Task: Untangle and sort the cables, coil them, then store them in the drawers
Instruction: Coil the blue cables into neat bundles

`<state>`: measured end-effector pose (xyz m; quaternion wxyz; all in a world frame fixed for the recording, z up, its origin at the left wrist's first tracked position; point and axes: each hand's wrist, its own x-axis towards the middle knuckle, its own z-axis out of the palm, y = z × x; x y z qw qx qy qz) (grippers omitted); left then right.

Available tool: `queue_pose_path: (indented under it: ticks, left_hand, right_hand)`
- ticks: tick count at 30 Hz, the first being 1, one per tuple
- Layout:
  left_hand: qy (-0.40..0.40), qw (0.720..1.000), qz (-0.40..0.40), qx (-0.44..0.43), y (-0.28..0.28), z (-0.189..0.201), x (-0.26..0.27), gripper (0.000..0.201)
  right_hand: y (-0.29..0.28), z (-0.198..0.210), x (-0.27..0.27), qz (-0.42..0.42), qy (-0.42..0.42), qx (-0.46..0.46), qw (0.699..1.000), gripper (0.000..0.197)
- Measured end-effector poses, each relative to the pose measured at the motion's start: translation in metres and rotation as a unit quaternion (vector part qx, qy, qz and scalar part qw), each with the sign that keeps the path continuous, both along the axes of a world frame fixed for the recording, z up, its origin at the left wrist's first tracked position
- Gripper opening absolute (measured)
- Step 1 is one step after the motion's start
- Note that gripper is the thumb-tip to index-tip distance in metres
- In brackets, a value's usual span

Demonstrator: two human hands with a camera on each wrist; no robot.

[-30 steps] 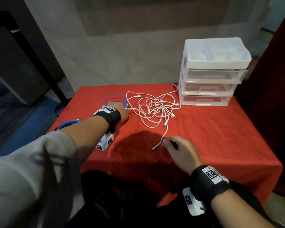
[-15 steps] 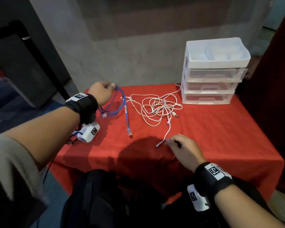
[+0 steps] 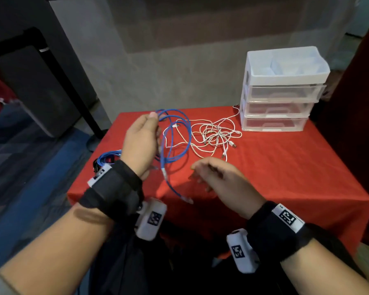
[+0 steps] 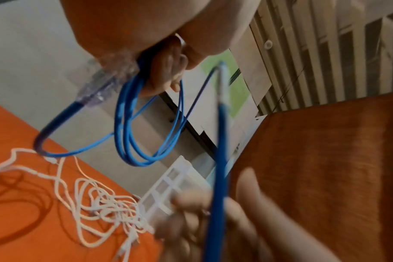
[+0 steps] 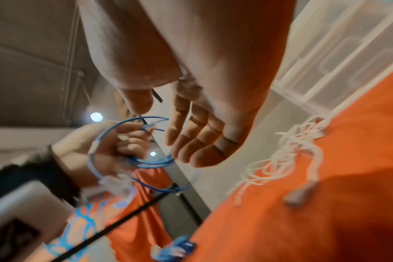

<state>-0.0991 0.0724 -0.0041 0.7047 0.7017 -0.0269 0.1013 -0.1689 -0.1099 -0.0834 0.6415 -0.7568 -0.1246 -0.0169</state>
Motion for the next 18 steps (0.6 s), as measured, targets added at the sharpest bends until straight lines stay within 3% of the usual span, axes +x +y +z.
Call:
queue_pose_path:
  ticks: [4,6,9,13,18]
  left_hand:
    - [0.043,0.986,-0.105,-0.120,-0.029,-0.010,-0.026,0.022]
    - [0.052,0.979,-0.122,-0.158,-0.031,-0.011,-0.028,0.022]
    - [0.068,0.978,-0.120,-0.159,-0.019,-0.013,-0.021,0.025]
    - [0.146,0.979,-0.060,-0.132,0.015,-0.030,0.002,0.021]
    - [0.269,0.940,0.031,-0.210,0.072,-0.063,0.040,0.022]
  right_hand:
    - [0.023,0.022,-0.008,0.041,-0.033,-0.023,0.998,0.017]
    - [0.019,0.023,-0.010,0.044,-0.036,-0.041,0.998,0.009]
    - [-0.006,0.022,-0.014,0.021,-0.032,-0.025,0.999,0.012]
    - [-0.064,0.027,-0.011,-0.142,-0.027,0.075,0.987,0.015]
    - [-0.153,0.046,0.001,-0.299,0.019,0.291,0.908,0.018]
